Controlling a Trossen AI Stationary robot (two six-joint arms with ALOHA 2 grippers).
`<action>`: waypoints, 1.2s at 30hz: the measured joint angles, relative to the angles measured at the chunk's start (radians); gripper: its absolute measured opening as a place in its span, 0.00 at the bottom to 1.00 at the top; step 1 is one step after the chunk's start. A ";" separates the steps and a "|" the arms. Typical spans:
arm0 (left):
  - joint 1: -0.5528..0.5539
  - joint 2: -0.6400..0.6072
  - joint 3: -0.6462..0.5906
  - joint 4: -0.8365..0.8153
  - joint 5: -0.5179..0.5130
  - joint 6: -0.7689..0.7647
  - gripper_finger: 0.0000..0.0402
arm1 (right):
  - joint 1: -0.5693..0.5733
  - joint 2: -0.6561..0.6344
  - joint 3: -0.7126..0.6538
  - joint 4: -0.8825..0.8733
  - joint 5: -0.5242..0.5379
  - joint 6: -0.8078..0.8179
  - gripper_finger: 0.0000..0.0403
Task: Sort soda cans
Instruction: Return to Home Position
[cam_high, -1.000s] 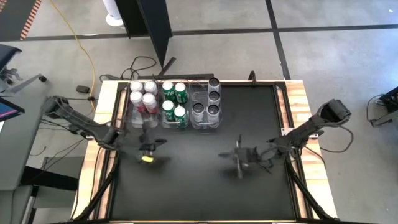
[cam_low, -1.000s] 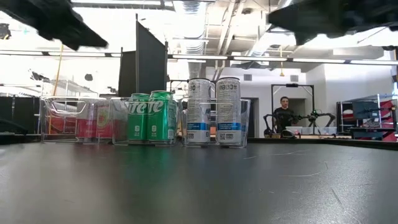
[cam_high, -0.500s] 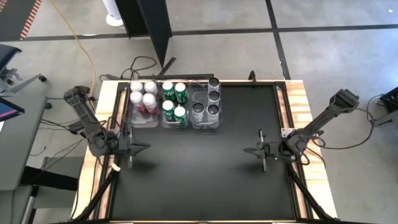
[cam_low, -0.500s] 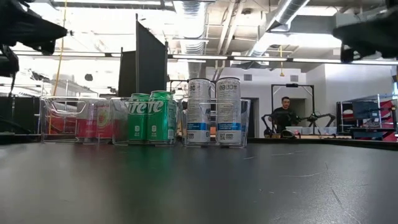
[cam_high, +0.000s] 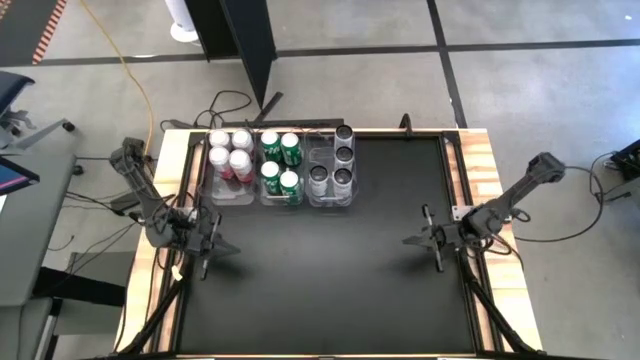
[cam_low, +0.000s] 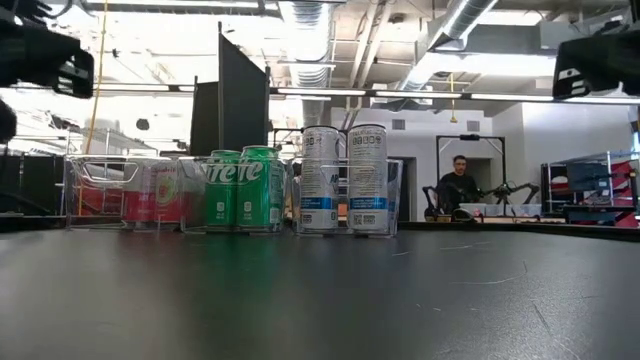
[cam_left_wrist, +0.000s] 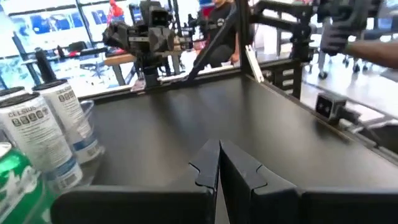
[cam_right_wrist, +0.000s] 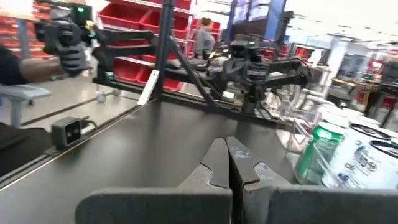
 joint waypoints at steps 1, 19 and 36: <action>0.017 -0.009 -0.017 0.038 0.023 -0.001 0.01 | -0.015 -0.030 0.000 -0.023 -0.027 -0.003 0.00; 0.424 -0.089 -0.022 -0.059 0.377 -0.008 0.00 | -0.390 -0.269 0.000 -0.280 -0.333 -0.019 0.00; 0.600 -0.089 -0.023 -0.069 0.472 -0.017 0.00 | -0.729 -0.221 0.000 -0.291 -0.555 0.108 0.00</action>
